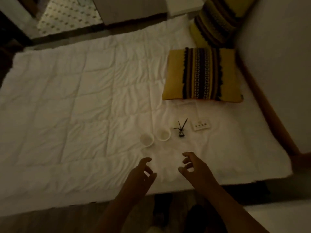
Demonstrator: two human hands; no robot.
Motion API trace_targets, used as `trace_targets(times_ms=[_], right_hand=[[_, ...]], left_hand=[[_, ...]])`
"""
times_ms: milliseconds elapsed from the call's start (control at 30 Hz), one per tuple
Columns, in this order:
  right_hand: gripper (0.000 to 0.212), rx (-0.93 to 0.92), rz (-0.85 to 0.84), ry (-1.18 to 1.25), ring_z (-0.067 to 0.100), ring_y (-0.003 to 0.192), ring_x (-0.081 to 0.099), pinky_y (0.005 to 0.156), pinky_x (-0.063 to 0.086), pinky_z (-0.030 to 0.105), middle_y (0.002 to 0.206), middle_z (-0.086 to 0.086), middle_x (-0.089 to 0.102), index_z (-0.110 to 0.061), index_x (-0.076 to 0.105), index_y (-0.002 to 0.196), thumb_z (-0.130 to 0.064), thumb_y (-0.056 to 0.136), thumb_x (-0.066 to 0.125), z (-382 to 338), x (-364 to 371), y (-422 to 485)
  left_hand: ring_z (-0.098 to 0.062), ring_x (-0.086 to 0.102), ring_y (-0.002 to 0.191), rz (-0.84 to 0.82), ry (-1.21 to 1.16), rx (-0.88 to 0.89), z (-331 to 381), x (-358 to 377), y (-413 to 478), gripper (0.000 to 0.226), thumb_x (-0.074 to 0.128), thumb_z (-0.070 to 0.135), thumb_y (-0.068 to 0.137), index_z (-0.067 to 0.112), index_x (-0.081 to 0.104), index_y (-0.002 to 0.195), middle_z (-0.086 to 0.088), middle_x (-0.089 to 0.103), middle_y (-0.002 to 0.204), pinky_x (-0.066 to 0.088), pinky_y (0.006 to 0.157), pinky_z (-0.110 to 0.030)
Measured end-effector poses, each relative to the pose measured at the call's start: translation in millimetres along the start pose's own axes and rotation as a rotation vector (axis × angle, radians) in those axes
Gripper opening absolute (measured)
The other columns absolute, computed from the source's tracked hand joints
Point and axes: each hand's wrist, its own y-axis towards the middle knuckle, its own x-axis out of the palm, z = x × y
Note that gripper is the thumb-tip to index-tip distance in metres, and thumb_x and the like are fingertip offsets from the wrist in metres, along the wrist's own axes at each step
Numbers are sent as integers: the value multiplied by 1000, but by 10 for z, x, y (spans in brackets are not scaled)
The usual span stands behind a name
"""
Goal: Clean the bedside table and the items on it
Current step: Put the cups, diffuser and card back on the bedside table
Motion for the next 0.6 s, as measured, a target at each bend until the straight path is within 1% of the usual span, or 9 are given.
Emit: trace_targets(times_ms=[100, 167, 233, 300, 333, 400, 467, 533, 600], right_hand=[[63, -49, -6, -34, -1, 100, 54, 78, 46, 16, 118, -14, 53, -39, 38, 133, -45, 78, 69, 196, 337, 583], [71, -78, 23, -29, 6, 112, 52, 87, 47, 22, 130, -9, 48, -33, 32, 140, -44, 80, 69, 383, 576, 976], [82, -89, 67, -41, 13, 126, 45, 99, 45, 30, 142, -2, 40, -27, 25, 147, -40, 80, 71, 617, 826, 1335], [91, -74, 101, 11, 15, 129, 44, 101, 45, 32, 146, 0, 36, -30, 18, 148, -37, 77, 74, 788, 1025, 1619], [94, -66, 117, 25, 14, 129, 44, 100, 46, 32, 146, -1, 35, -33, 15, 148, -38, 76, 75, 899, 1107, 1776], [102, -82, 150, -3, 11, 129, 43, 97, 47, 32, 148, -5, 29, -38, 8, 149, -39, 72, 77, 1008, 1232, 1974], [109, -99, 205, -64, 9, 127, 42, 92, 49, 27, 150, -7, 21, -39, 4, 149, -38, 70, 79, 1123, 1380, 2149], [113, -134, 286, -104, 11, 129, 41, 91, 46, 21, 151, -5, 18, -36, 3, 150, -35, 69, 82, 1217, 1485, 2266], [114, -170, 358, -112, 12, 135, 34, 95, 40, 20, 152, 0, 18, -32, 3, 151, -35, 68, 82, 1242, 1562, 2340]], left_hand=[[0, 65, 72, 102, -100, -75, -325, 184, 474, 62, 68, 34, 85, 32, 36, 138, 12, 63, 89, 57, 65, -22], [0, 64, 72, 180, -167, -85, -575, 361, 863, 69, 72, 31, 83, 29, 34, 140, 12, 62, 93, 57, 63, -21], [-1, 64, 78, 237, -203, -69, -869, 571, 1223, 81, 76, 30, 78, 29, 29, 144, 10, 59, 107, 56, 64, -21], [-4, 62, 88, 295, -207, -51, -1120, 709, 1513, 98, 79, 33, 74, 34, 16, 149, 7, 50, 124, 57, 68, -24], [-4, 60, 94, 322, -185, -29, -1246, 803, 1690, 105, 81, 35, 71, 35, 11, 150, 6, 44, 131, 57, 71, -25], [-10, 53, 112, 375, -124, 21, -1446, 900, 1921, 114, 82, 39, 67, 35, 5, 151, 1, 32, 143, 53, 85, -31], [-17, 36, 132, 408, -78, 46, -1639, 1011, 2128, 118, 82, 43, 65, 33, 2, 152, 1, 21, 149, 43, 98, -37], [-13, 22, 140, 422, -72, 66, -1774, 1116, 2278, 121, 83, 45, 64, 29, 1, 152, 1, 15, 153, 36, 105, -39], [-4, 19, 137, 421, -106, 55, -1849, 1177, 2371, 123, 84, 46, 62, 27, 2, 152, 1, 13, 154, 32, 105, -31]])
